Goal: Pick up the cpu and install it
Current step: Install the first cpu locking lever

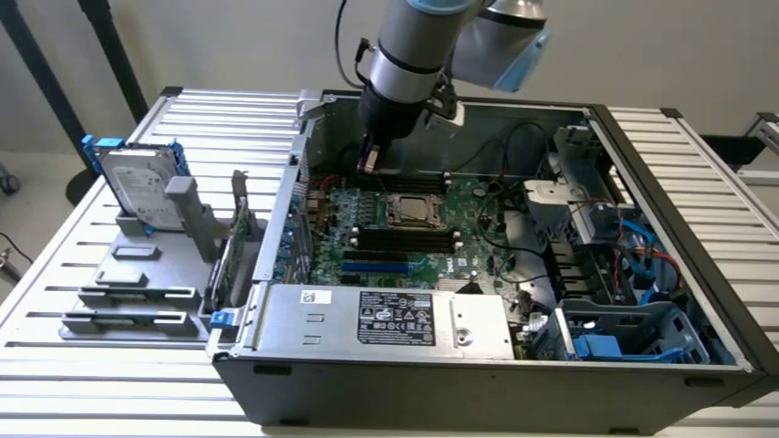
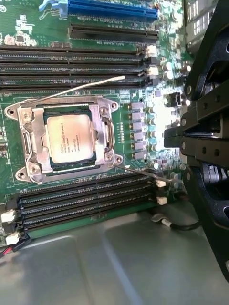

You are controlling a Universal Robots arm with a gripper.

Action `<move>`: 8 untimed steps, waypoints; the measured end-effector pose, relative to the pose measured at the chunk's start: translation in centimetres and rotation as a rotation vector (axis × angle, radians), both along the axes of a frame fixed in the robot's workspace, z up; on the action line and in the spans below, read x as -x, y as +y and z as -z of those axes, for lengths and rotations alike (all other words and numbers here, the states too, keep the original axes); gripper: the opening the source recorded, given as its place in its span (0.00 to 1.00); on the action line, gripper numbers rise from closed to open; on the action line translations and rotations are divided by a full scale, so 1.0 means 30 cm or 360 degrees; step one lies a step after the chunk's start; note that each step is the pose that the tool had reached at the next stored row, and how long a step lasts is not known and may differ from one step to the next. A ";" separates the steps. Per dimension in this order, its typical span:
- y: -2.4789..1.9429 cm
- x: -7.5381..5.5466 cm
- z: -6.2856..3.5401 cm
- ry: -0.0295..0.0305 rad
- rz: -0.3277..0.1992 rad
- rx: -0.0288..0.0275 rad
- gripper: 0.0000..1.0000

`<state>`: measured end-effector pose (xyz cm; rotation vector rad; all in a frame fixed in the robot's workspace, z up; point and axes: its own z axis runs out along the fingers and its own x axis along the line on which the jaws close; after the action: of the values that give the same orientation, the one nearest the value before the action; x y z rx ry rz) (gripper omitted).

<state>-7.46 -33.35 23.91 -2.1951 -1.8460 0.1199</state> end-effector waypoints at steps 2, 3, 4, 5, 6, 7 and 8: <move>0.000 0.001 0.000 -0.00002 0.0027 -0.00400 0.11; 0.000 0.002 0.000 -0.00001 0.0040 -0.00608 0.11; 0.000 0.002 0.000 0.00000 0.0053 -0.00819 0.11; 0.000 0.003 0.000 0.00000 0.0067 -0.01026 0.11; 0.000 0.003 0.000 0.00000 0.0080 -0.01187 0.11; 0.000 0.004 0.000 -0.00005 0.0096 -0.01277 0.11; 0.000 0.005 0.000 -0.00009 0.0112 -0.01332 0.11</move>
<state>-7.60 -33.35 23.91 -2.2000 -1.7389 0.0276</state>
